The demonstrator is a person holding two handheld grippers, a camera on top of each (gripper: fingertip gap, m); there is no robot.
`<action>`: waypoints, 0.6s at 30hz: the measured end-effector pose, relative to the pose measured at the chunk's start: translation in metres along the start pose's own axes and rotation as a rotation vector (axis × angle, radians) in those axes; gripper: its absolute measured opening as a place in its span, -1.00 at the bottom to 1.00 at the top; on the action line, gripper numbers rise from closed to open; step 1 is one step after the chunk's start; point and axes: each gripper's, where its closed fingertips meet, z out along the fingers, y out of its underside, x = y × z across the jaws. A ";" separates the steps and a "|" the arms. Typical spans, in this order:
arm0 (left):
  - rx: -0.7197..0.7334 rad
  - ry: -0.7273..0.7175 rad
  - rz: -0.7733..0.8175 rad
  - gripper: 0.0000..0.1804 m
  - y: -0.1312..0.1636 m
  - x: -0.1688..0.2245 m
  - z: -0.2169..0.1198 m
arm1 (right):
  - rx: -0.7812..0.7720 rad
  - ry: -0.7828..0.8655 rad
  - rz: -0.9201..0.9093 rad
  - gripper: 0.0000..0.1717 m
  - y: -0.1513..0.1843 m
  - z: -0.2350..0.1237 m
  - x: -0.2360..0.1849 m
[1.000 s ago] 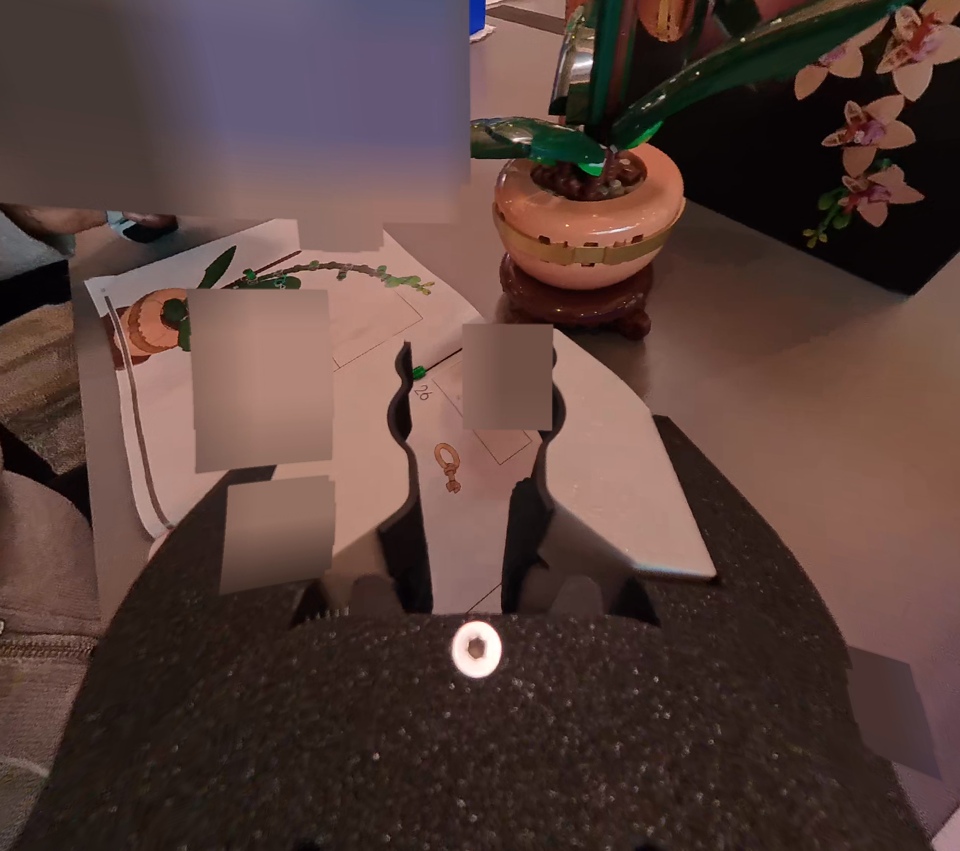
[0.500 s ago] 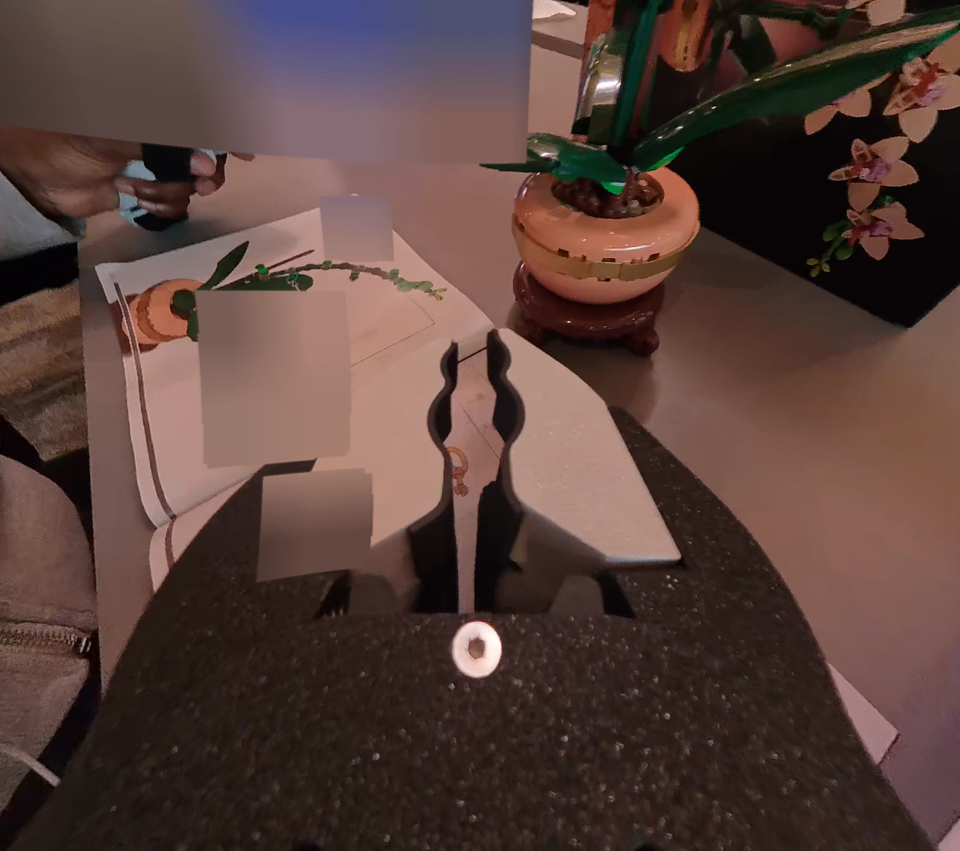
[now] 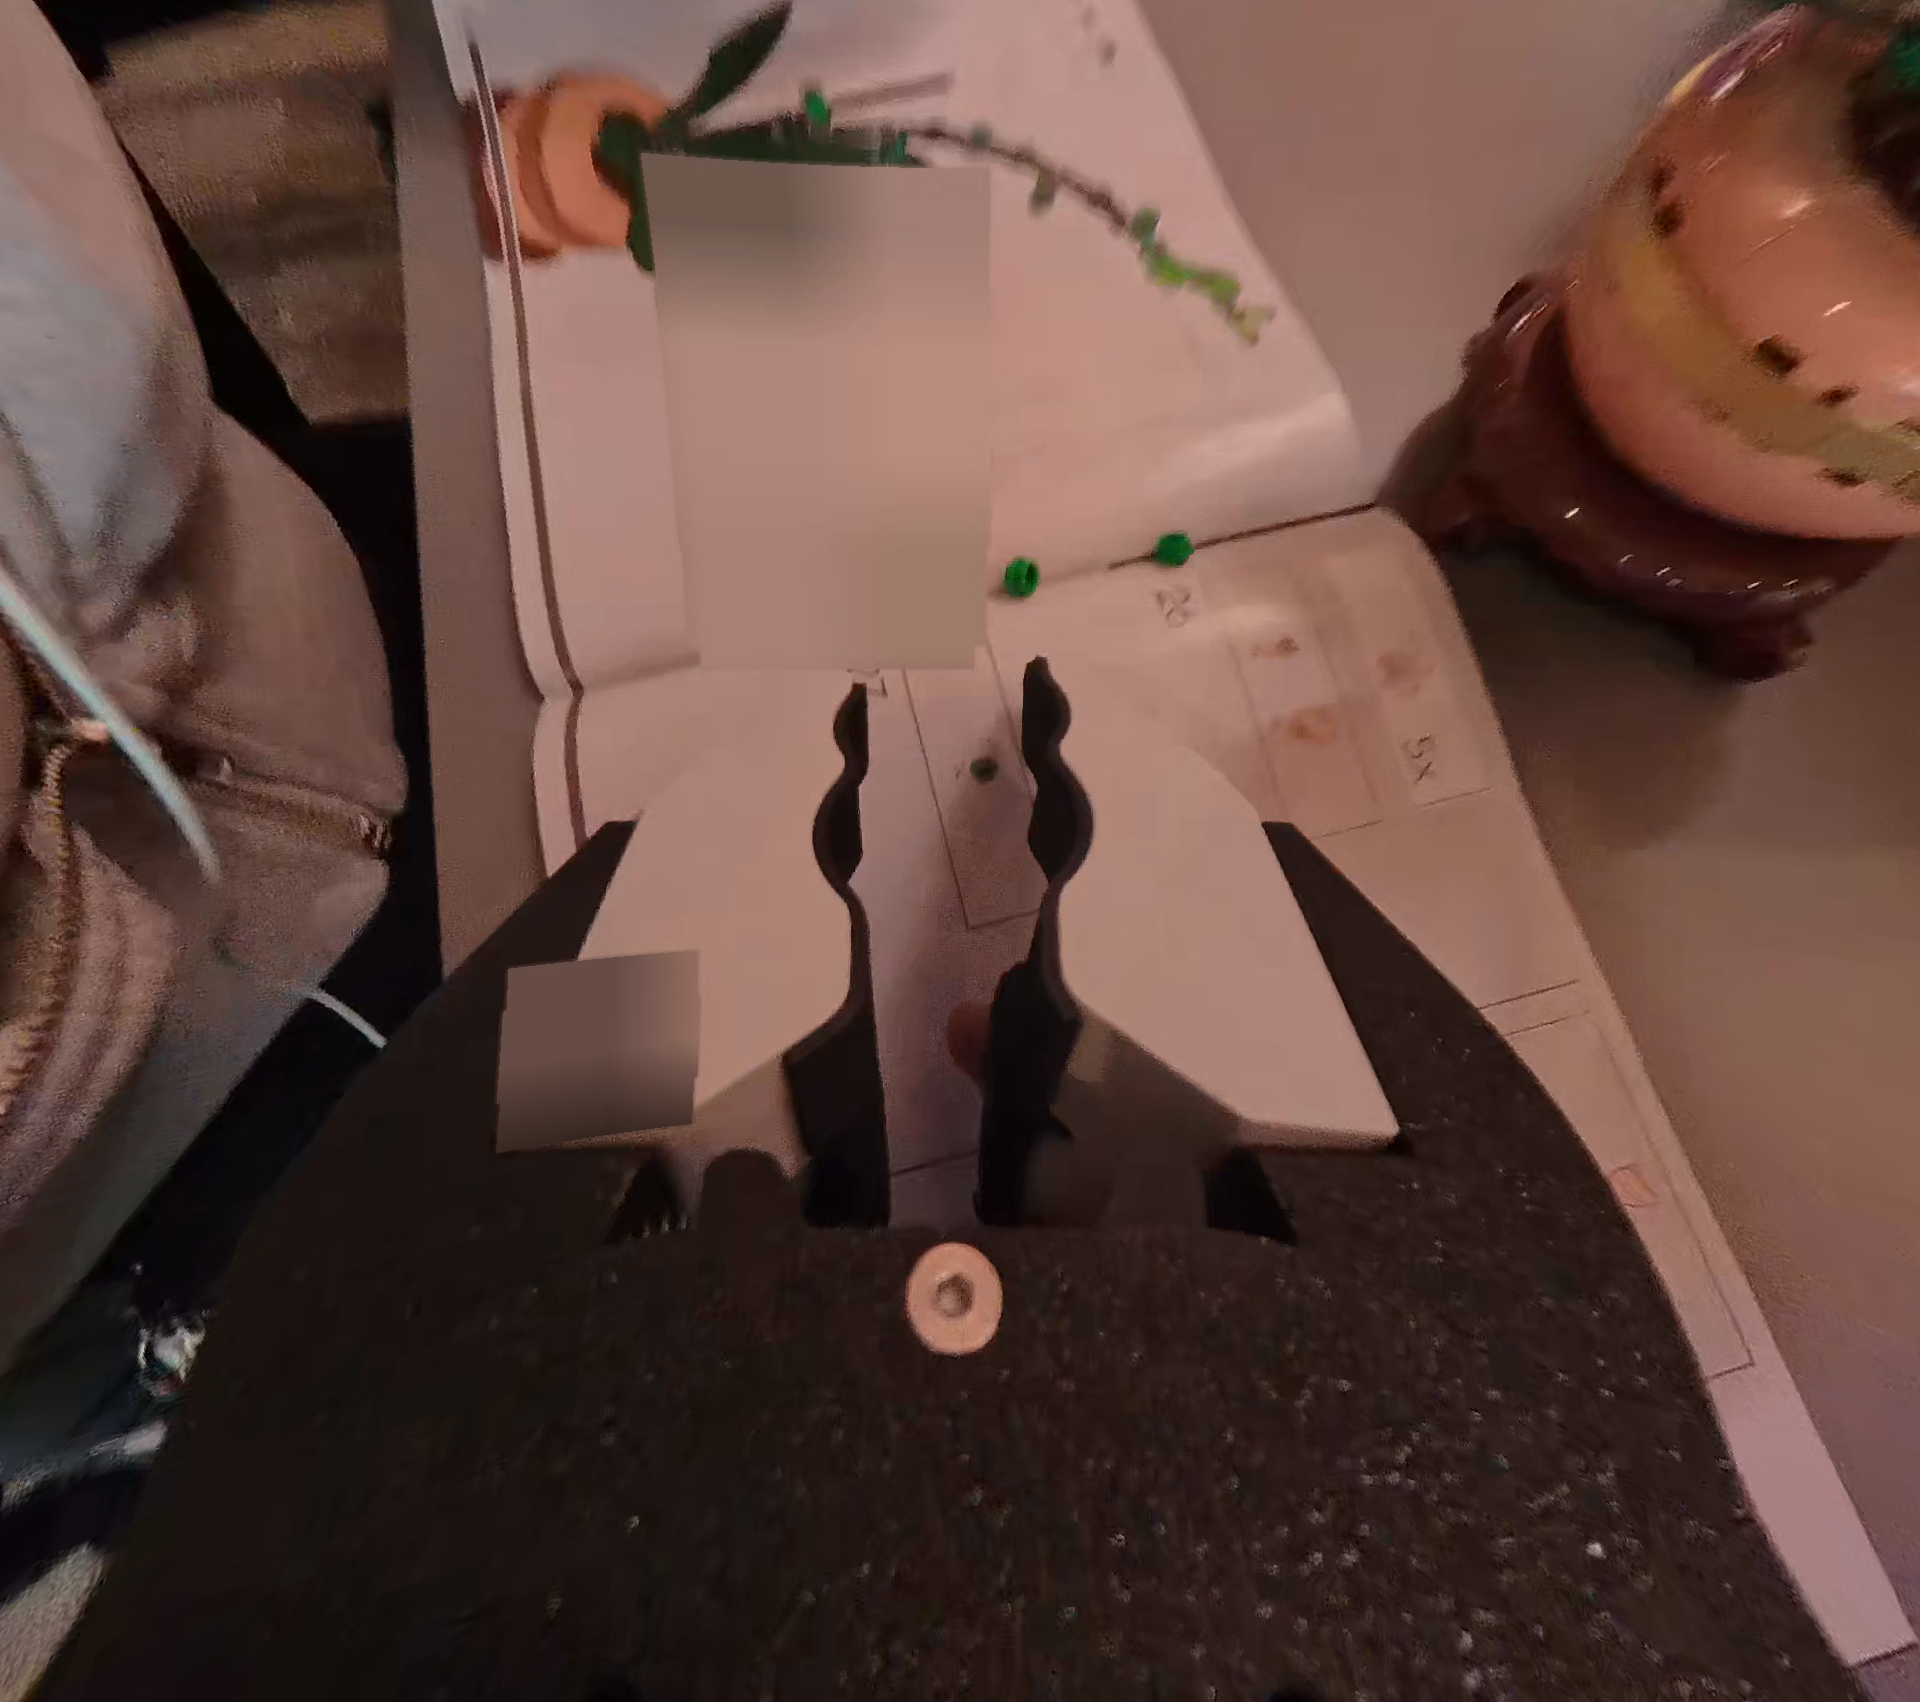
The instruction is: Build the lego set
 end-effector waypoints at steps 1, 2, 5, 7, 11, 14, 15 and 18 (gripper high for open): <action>0.004 0.001 -0.006 -0.94 -0.001 0.000 0.000 | -0.021 -0.004 -0.008 -0.66 0.004 0.003 -0.001; 0.005 0.000 -0.012 -0.94 -0.001 -0.001 0.000 | -0.014 -0.006 -0.009 -0.63 0.005 0.005 -0.002; 0.005 0.003 -0.031 -0.94 0.000 -0.002 -0.001 | 0.008 -0.020 0.004 -0.57 0.002 0.007 -0.003; 0.005 0.003 -0.033 -0.94 0.000 -0.002 -0.001 | 0.003 -0.028 0.021 -0.56 0.002 0.008 -0.003; 0.000 0.012 -0.024 -0.93 0.000 0.000 0.001 | 0.004 -0.032 0.042 -0.58 0.002 0.009 -0.001; -0.010 0.010 -0.014 -0.92 0.002 0.001 0.001 | 0.002 -0.036 0.044 -0.64 0.003 0.009 -0.001; -0.013 0.008 -0.011 -0.92 0.002 0.002 0.001 | 0.010 -0.023 0.044 -0.67 0.001 0.008 0.002; -0.028 0.008 -0.010 -0.92 0.004 0.002 0.002 | 0.018 0.039 0.033 -0.75 -0.005 0.007 0.015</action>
